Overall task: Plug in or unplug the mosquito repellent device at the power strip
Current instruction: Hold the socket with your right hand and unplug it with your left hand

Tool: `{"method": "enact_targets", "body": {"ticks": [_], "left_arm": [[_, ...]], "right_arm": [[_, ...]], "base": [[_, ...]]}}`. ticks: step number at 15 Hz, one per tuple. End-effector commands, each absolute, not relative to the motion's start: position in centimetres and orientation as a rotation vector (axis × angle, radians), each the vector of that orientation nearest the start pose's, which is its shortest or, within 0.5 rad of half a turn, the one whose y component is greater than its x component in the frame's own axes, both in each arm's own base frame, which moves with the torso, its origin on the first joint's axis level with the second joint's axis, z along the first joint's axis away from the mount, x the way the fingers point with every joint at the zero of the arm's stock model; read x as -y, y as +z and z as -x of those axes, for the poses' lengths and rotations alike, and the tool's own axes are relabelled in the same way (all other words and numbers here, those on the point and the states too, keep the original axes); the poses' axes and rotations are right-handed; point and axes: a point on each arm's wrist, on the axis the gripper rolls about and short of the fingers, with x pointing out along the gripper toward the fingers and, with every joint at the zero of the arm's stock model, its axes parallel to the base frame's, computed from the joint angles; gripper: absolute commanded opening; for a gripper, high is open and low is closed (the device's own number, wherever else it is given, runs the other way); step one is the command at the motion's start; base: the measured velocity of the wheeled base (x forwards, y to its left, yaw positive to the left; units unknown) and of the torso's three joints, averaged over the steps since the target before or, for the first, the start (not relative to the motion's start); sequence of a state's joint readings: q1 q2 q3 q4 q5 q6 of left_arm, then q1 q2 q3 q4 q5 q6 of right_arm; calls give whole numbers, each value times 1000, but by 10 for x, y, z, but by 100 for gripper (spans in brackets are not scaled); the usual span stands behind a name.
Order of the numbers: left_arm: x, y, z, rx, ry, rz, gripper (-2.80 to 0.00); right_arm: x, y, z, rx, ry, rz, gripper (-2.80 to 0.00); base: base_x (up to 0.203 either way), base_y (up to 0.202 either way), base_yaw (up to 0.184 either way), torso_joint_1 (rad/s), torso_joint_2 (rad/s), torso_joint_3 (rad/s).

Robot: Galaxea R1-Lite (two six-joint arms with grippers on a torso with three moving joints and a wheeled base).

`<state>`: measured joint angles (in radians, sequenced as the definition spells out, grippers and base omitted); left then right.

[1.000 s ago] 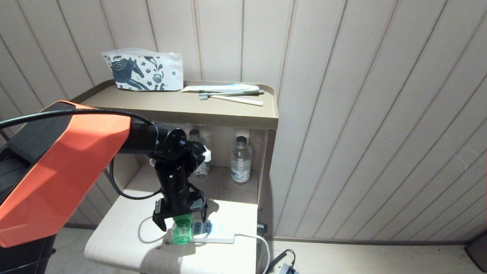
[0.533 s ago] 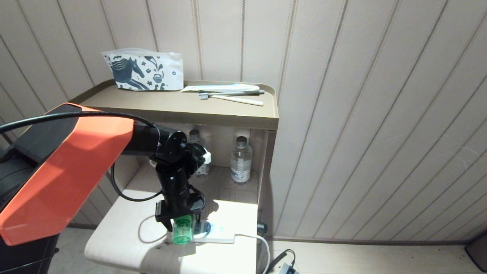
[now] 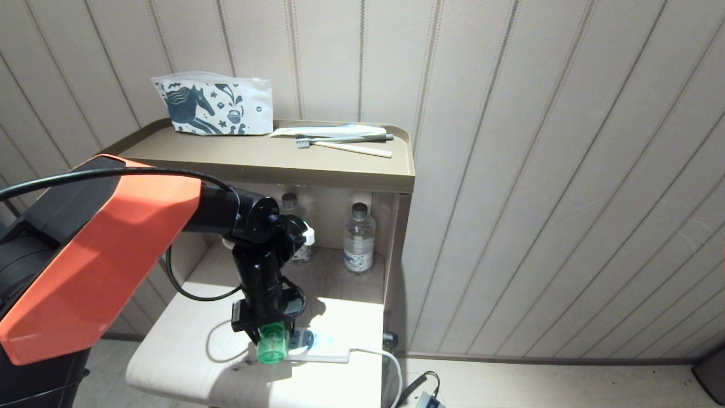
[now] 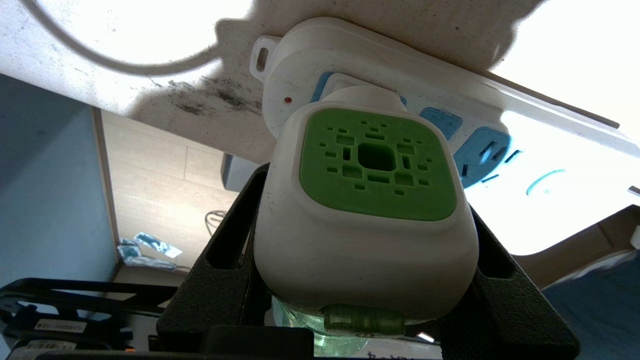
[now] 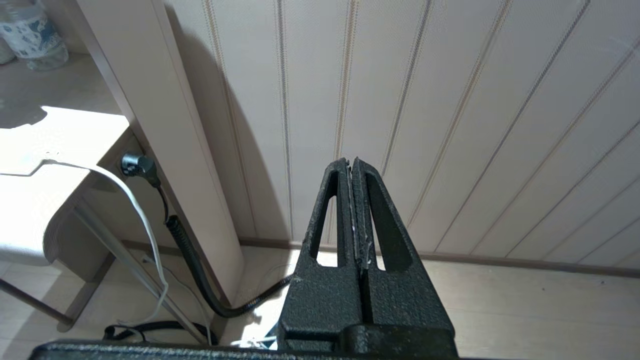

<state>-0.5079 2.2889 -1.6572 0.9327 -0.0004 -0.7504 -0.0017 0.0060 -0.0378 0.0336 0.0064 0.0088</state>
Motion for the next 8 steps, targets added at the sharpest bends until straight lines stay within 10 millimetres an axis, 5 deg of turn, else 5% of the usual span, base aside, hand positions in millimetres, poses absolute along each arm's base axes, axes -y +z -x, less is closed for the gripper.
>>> {"method": "enact_targets", "body": {"ticks": [1, 3, 5, 8], "left_arm": [[185, 84, -333, -1558, 193, 197, -280], [185, 86, -332, -1556, 191, 199, -280], [184, 92, -330, -1544, 185, 206, -280], [184, 96, -329, -1535, 179, 210, -280]], "right_arm": [[-1, 110, 34, 54, 24, -11, -280], [-2, 153, 55, 119, 88, -20, -280], [-3, 195, 55, 104, 144, -64, -280], [-6, 248, 4, -50, 296, -145, -280]], "base": [[0, 0, 0, 0, 0, 0], [0, 0, 0, 0, 0, 0], [0, 0, 0, 0, 0, 0], [0, 0, 0, 0, 0, 0]]}}
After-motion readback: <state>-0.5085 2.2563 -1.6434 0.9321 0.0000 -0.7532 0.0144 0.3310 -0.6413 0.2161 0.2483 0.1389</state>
